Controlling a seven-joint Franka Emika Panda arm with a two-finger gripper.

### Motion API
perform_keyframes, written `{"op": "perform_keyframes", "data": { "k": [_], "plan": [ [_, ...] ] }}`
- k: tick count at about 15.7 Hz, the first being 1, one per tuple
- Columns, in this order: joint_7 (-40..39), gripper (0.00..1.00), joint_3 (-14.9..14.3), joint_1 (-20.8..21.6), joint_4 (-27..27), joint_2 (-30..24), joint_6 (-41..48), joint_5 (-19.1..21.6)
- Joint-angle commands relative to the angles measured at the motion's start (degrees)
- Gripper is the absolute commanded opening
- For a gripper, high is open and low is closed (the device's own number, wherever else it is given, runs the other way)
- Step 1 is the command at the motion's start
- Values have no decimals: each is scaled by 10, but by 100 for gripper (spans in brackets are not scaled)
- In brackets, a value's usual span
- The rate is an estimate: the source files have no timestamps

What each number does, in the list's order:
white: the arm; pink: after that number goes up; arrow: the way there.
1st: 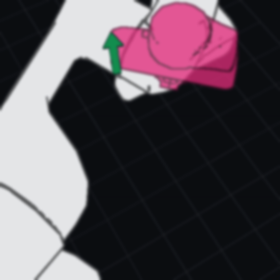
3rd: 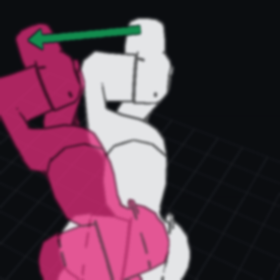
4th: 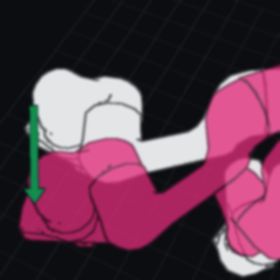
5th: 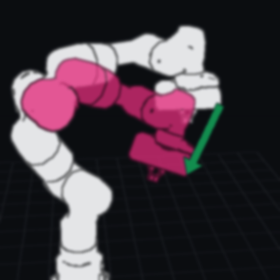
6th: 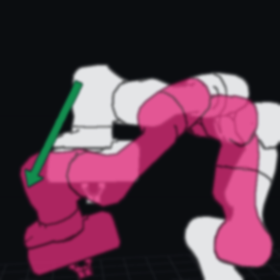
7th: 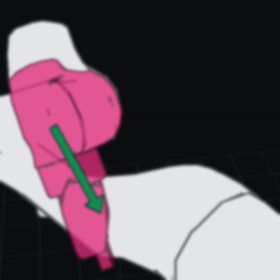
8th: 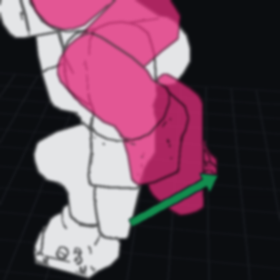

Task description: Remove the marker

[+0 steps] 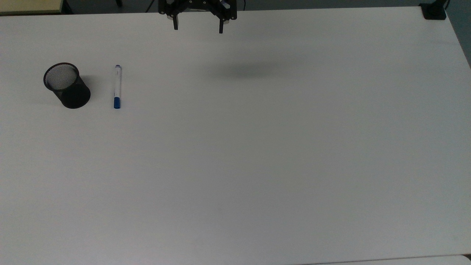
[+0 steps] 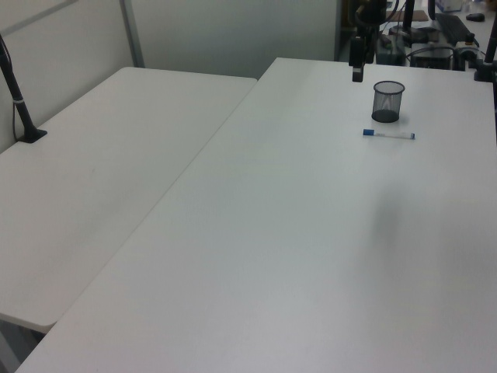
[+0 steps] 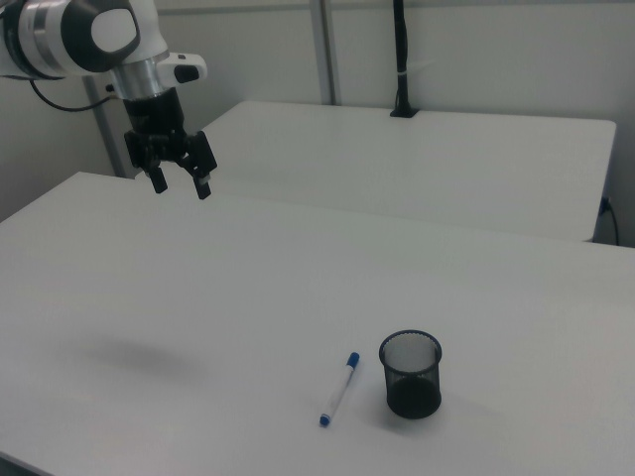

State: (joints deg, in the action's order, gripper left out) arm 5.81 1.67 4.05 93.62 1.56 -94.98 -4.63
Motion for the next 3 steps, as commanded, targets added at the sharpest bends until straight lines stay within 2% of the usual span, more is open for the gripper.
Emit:
{"op": "perform_keyframes", "data": {
  "k": [1,3],
  "plan": [
    [5,100,42,-37,24,-17,-14,5],
    [4,100,42,-40,24,-20,-12,5]
  ]
}}
